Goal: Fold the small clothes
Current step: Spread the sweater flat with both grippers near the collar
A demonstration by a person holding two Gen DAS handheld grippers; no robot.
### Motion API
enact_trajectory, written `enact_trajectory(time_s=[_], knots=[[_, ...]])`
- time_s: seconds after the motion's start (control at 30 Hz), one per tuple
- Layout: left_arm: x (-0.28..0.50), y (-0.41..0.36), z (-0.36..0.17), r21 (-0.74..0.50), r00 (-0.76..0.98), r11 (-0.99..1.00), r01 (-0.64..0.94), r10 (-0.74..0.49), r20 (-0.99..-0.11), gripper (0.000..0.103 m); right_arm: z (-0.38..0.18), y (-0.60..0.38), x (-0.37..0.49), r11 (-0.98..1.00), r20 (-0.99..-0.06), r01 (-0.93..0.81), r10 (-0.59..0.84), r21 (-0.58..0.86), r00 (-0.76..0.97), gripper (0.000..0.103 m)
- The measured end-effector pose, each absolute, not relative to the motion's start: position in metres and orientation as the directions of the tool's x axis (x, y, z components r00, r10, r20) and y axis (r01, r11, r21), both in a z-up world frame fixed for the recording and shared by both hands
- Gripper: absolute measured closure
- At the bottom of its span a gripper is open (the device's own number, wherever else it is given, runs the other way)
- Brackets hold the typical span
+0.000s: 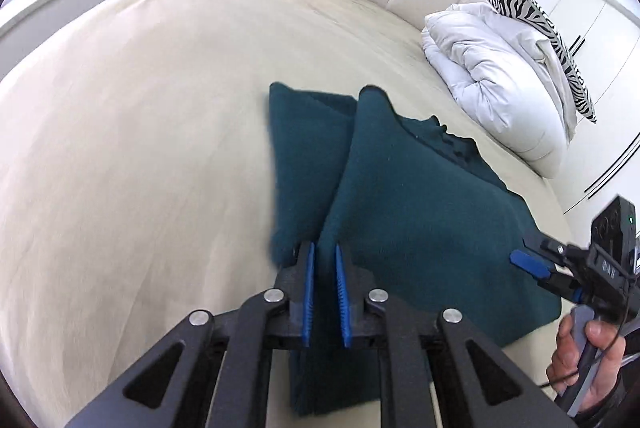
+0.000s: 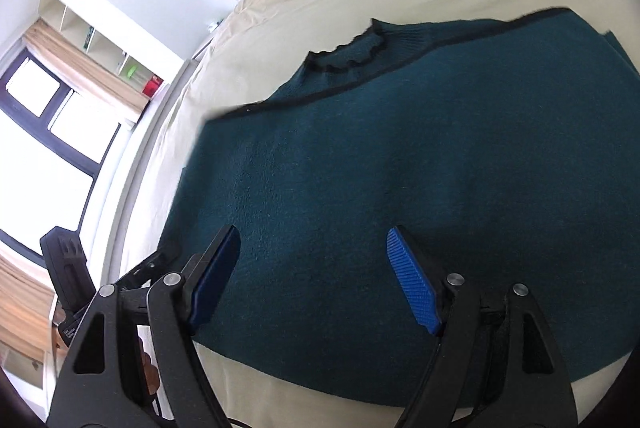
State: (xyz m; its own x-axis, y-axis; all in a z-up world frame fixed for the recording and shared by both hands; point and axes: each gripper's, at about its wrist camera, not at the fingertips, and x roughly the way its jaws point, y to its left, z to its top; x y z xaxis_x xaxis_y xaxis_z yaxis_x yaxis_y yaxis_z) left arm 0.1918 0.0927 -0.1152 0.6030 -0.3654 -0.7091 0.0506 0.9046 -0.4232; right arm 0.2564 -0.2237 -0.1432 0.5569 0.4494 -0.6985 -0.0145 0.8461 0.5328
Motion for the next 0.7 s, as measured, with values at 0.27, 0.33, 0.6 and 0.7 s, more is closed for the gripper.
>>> enact_trajectory(time_s=[0.27,0.33,0.6,0.7], knots=[[0.188,0.124,-0.077,-0.478,0.712,0.878,0.003,-0.337,-0.615,0.038,-0.13,-0.17,0.278,0.904,-0.749,-0.095,0.4,0.416,0.528,0.028],[0.21,0.114,-0.061,-0.473,0.721,0.878,0.076,-0.376,-0.582,0.036,-0.123,-0.156,0.285,0.914,-0.745,-0.126,0.389,0.386,0.541,0.028],[0.294,0.049,-0.098,-0.496,0.444,0.851,0.174,-0.518,-0.731,0.053,-0.149,-0.154,0.292,0.895,-0.751,-0.093,0.419,0.436,0.511,0.028],[0.273,0.042,-0.101,-0.553,0.427,0.803,0.222,-0.59,-0.685,0.067,-0.155,-0.156,0.29,0.887,-0.726,-0.126,0.44,0.445,0.529,0.028]])
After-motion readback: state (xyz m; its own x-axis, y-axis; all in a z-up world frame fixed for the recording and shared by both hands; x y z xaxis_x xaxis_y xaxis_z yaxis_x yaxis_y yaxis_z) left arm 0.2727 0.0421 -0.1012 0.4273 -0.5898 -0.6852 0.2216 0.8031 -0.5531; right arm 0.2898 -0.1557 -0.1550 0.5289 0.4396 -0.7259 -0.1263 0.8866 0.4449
